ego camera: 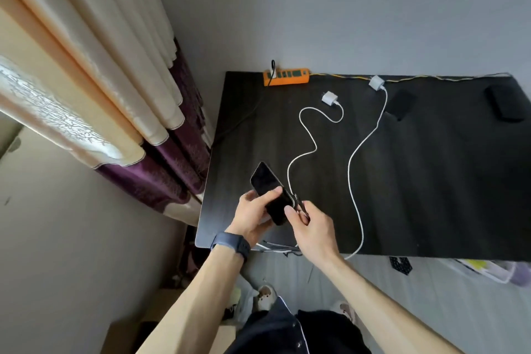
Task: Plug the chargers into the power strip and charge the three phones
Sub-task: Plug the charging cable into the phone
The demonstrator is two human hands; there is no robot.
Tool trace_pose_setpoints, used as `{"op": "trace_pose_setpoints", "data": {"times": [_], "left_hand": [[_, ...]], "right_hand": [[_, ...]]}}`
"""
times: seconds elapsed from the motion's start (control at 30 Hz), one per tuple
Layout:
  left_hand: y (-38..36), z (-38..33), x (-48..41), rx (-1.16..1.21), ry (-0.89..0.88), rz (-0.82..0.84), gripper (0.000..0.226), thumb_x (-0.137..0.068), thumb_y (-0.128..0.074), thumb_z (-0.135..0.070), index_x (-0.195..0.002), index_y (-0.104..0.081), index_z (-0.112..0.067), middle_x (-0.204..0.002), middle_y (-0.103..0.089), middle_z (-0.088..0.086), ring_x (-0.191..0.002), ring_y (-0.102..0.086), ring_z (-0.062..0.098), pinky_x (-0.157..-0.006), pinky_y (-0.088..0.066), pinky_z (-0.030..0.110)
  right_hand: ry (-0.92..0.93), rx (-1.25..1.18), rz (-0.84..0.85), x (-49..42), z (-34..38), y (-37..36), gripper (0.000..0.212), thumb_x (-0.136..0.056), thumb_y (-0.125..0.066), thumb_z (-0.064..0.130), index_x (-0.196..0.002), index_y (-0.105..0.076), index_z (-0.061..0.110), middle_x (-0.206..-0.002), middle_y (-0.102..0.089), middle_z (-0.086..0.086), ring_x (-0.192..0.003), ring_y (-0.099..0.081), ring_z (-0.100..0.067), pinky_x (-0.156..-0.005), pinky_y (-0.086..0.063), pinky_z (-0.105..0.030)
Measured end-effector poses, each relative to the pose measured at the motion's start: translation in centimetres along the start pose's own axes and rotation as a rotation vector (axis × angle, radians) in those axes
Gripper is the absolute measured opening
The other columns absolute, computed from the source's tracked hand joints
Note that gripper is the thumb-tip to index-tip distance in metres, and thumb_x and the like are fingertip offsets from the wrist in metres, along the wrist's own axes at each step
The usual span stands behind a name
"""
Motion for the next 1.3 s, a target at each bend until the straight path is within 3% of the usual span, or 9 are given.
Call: {"op": "trace_pose_setpoints", "data": {"times": [0.07, 0.13, 0.23, 0.33, 0.43, 0.6, 0.73, 0.9, 1.3], "left_hand": [[0.5, 0.3, 0.1, 0.088, -0.027, 0.022, 0.065, -0.076, -0.083, -0.02, -0.134, -0.053, -0.017, -0.122, -0.068, 0.019, -0.101, -0.063, 0.028, -0.086, -0.045, 0.039], [0.8, 0.3, -0.2, 0.13, 0.002, 0.033, 0.084, -0.073, -0.082, -0.011, -0.145, -0.041, -0.024, -0.129, -0.063, 0.021, -0.105, -0.05, 0.031, -0.09, -0.042, 0.042], [0.7, -0.3, 0.0, 0.139, 0.034, 0.021, 0.065, -0.084, -0.07, -0.002, -0.141, -0.045, -0.019, -0.125, -0.066, 0.02, -0.105, -0.059, 0.031, -0.084, -0.049, 0.038], [0.6, -0.5, 0.2, 0.157, 0.049, 0.01, 0.042, -0.094, -0.058, -0.002, -0.134, -0.05, -0.01, -0.088, -0.075, 0.01, -0.074, -0.072, 0.016, -0.064, -0.059, 0.029], [0.6, -0.4, 0.4, 0.233, 0.052, -0.004, 0.029, -0.096, -0.055, -0.002, -0.124, -0.054, -0.012, -0.064, -0.071, 0.002, -0.055, -0.068, 0.009, -0.06, -0.059, 0.023], [0.5, 0.2, 1.0, 0.244, 0.062, 0.001, 0.04, -0.094, -0.06, -0.006, -0.133, -0.054, -0.01, -0.078, -0.074, 0.004, -0.061, -0.07, 0.01, -0.059, -0.059, 0.024], [0.0, 0.3, 1.4, 0.243, 0.061, 0.01, 0.043, -0.093, -0.062, -0.007, -0.135, -0.055, -0.013, -0.097, -0.073, 0.009, -0.071, -0.071, 0.012, -0.059, -0.058, 0.024], [-0.5, 0.1, 2.1, 0.262, 0.054, 0.022, 0.039, -0.093, -0.061, -0.006, -0.131, -0.057, -0.013, -0.097, -0.073, 0.011, -0.072, -0.072, 0.014, -0.06, -0.058, 0.025], [-0.8, -0.4, 3.0, 0.242, -0.075, 0.047, 0.064, -0.094, -0.06, -0.001, -0.148, -0.039, -0.027, -0.111, -0.073, 0.015, -0.096, -0.073, 0.029, -0.073, -0.061, 0.034]], "right_hand": [[-0.032, -0.037, -0.035, -0.4, 0.4, 0.5, 0.038, -0.095, -0.063, 0.035, -0.063, -0.047, 0.02, -0.052, -0.05, 0.013, -0.053, -0.042, -0.006, -0.055, -0.036, -0.019], [-0.067, -0.054, -0.039, -0.8, 1.0, 1.0, 0.04, -0.094, -0.064, 0.036, -0.061, -0.046, 0.021, -0.052, -0.051, 0.016, -0.053, -0.043, -0.005, -0.054, -0.036, -0.017], [-0.105, -0.045, 0.009, -0.8, 1.7, 1.6, 0.042, -0.095, -0.059, 0.042, -0.061, -0.045, 0.021, -0.052, -0.051, 0.015, -0.053, -0.044, -0.004, -0.054, -0.037, -0.015], [-0.14, -0.088, 0.042, 0.1, 1.6, 1.8, 0.04, -0.102, -0.044, 0.042, -0.064, -0.048, 0.027, -0.059, -0.054, 0.014, -0.054, -0.044, -0.003, -0.056, -0.035, -0.017], [-0.138, -0.113, 0.035, 1.6, 0.9, 1.8, 0.03, -0.105, -0.04, 0.03, -0.097, -0.068, 0.034, -0.06, -0.059, 0.026, -0.05, -0.045, 0.0, -0.056, -0.036, -0.013], [-0.032, -0.068, -0.013, 2.9, 0.3, 1.6, 0.017, -0.101, -0.053, 0.026, -0.094, -0.069, 0.027, -0.069, -0.067, 0.0, -0.057, -0.055, -0.005, -0.056, -0.04, -0.011], [0.005, -0.054, -0.018, 2.9, 0.7, 1.3, 0.013, -0.1, -0.057, 0.027, -0.095, -0.069, 0.022, -0.071, -0.07, 0.004, -0.049, -0.051, -0.004, -0.051, -0.037, -0.012], [0.005, -0.072, -0.023, 2.8, 0.8, 1.2, 0.014, -0.101, -0.055, 0.025, -0.107, -0.068, 0.024, -0.071, -0.07, 0.003, -0.047, -0.049, -0.004, -0.05, -0.037, -0.012], [-0.029, -0.045, -0.056, 3.3, 0.5, 0.6, 0.027, -0.102, -0.053, 0.026, -0.125, -0.066, 0.023, -0.071, -0.069, 0.006, -0.064, -0.061, 0.001, -0.062, -0.044, -0.009]]}}
Point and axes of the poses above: each hand's wrist, its own x-axis away from the middle knuckle, its own y-axis out of the back of the hand, z = x × y, the point moved 1 cm from there along -x, towards the middle knuckle
